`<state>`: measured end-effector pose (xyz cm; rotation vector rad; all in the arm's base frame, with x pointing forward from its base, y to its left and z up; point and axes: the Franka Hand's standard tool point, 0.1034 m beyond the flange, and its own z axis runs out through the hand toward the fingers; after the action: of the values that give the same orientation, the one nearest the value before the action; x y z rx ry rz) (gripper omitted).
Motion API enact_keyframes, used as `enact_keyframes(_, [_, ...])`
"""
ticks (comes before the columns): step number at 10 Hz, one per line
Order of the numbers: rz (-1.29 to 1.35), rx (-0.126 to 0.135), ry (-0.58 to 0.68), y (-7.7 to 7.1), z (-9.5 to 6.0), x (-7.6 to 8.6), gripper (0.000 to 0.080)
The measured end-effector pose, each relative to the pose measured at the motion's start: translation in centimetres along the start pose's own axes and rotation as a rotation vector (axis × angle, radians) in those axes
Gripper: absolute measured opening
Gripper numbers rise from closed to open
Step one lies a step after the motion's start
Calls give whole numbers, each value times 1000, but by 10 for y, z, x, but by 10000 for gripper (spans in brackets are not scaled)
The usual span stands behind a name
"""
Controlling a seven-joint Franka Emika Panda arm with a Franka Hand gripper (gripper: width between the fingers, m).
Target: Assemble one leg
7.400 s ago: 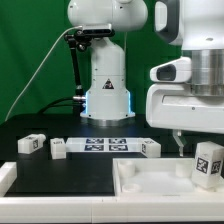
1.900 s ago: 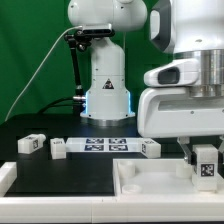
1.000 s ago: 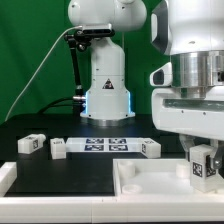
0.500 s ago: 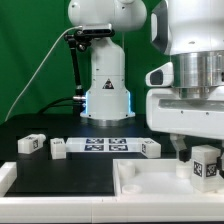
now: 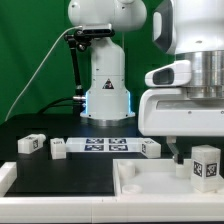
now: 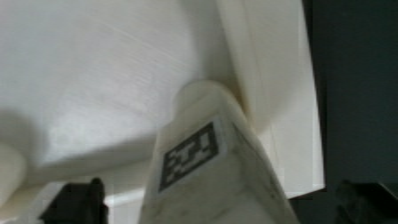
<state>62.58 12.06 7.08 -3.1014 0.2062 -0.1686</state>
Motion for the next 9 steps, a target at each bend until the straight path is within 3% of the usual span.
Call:
enact_keyframes(3, [-300,-27,4,1,-2,3,649])
enact_keyframes(5, [-419,-32,4,3,-2,3,625])
enact_keyframes(6, [-412,-32,4,3,-2,3,483])
enact_keyframes(7, [-397,-31,4,2,-2,3,483])
enact_keyframes(8, [-374,-31,4,2,-2,3,304])
enact_keyframes(9, [-375,-32,4,3,-2,3,304])
